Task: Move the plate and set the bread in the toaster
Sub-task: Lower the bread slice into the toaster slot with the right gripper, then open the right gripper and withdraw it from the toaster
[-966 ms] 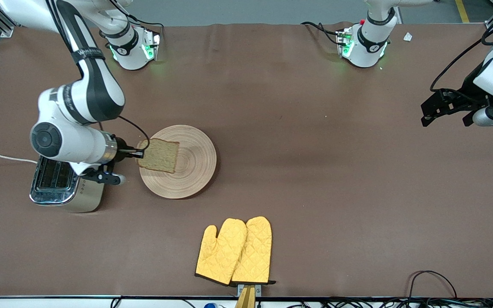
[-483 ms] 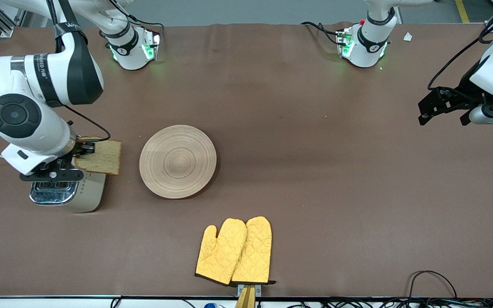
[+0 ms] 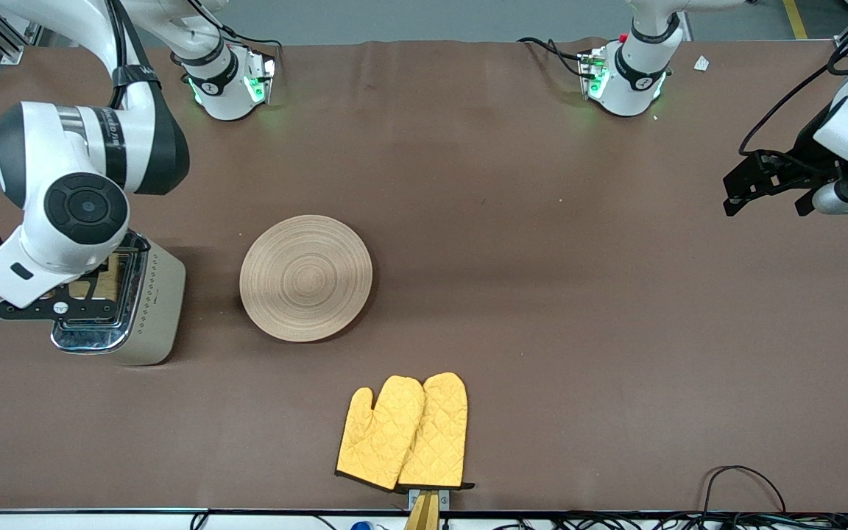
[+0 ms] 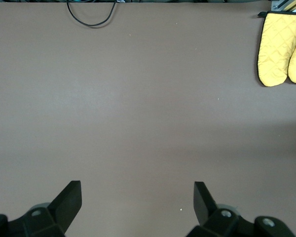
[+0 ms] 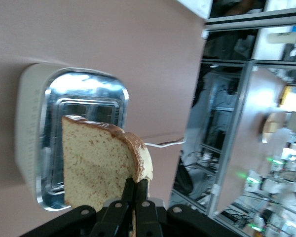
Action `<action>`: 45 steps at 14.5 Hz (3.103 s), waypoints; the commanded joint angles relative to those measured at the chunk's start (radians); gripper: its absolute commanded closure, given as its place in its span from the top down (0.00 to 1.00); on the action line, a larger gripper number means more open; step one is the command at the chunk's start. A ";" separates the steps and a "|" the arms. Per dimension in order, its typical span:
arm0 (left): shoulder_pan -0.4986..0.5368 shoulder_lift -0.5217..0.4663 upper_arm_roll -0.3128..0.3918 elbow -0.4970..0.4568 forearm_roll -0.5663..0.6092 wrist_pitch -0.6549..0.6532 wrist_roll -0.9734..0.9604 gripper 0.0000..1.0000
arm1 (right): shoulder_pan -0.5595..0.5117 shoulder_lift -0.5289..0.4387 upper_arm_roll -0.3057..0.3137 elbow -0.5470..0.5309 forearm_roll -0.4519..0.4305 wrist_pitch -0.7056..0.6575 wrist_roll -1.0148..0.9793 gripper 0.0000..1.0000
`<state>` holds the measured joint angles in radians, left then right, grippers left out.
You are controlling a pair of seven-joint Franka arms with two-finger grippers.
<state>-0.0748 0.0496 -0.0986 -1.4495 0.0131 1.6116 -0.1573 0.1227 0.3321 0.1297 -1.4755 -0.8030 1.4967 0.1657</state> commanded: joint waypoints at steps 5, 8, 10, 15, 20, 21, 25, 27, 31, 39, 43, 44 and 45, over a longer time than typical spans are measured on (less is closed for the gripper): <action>0.003 -0.022 0.005 -0.017 -0.009 -0.004 0.016 1.00 | -0.011 0.056 -0.004 -0.034 -0.065 -0.006 0.104 0.00; 0.003 -0.022 0.005 -0.017 -0.009 -0.009 0.018 1.00 | -0.014 0.070 -0.004 -0.043 -0.068 0.002 0.130 0.00; 0.003 -0.022 0.005 -0.019 -0.009 -0.009 0.018 1.00 | -0.012 0.079 -0.004 -0.046 -0.068 0.000 0.149 0.00; 0.003 -0.022 0.005 -0.017 -0.009 -0.009 0.018 1.00 | -0.011 0.087 -0.004 -0.066 -0.073 0.000 0.170 0.00; 0.003 -0.022 0.005 -0.019 -0.009 -0.009 0.019 1.00 | -0.012 0.107 -0.004 -0.078 -0.107 0.031 0.202 0.00; 0.003 -0.022 0.005 -0.019 -0.009 -0.009 0.019 1.00 | -0.012 0.117 -0.004 -0.078 -0.111 0.037 0.218 0.00; 0.003 -0.022 0.005 -0.019 -0.009 -0.009 0.018 1.00 | -0.011 0.131 -0.004 -0.098 -0.111 0.053 0.264 0.00; 0.003 -0.022 0.005 -0.019 -0.009 -0.009 0.018 1.00 | -0.017 0.133 -0.004 -0.144 -0.104 0.103 0.303 0.00; 0.003 -0.022 0.005 -0.019 -0.009 -0.009 0.018 1.00 | -0.040 0.149 -0.004 -0.183 -0.061 0.165 0.362 0.01; 0.003 -0.022 0.005 -0.019 -0.009 -0.009 0.018 1.00 | -0.044 0.113 -0.004 -0.099 0.048 0.145 0.292 1.00; 0.003 -0.022 0.007 -0.017 -0.009 -0.009 0.018 1.00 | -0.058 0.108 -0.022 0.095 0.333 0.050 0.252 1.00; 0.003 -0.022 0.007 -0.017 -0.009 -0.009 0.018 1.00 | -0.055 0.099 -0.060 0.118 0.440 0.047 0.252 1.00; 0.003 -0.022 0.005 -0.019 -0.009 -0.009 0.018 1.00 | -0.054 0.075 -0.105 0.126 0.566 0.057 0.250 1.00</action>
<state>-0.0739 0.0496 -0.0978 -1.4502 0.0131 1.6088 -0.1573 0.0788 0.4325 0.0838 -1.3859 -0.4187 1.5564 0.4380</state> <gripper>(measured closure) 0.000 0.000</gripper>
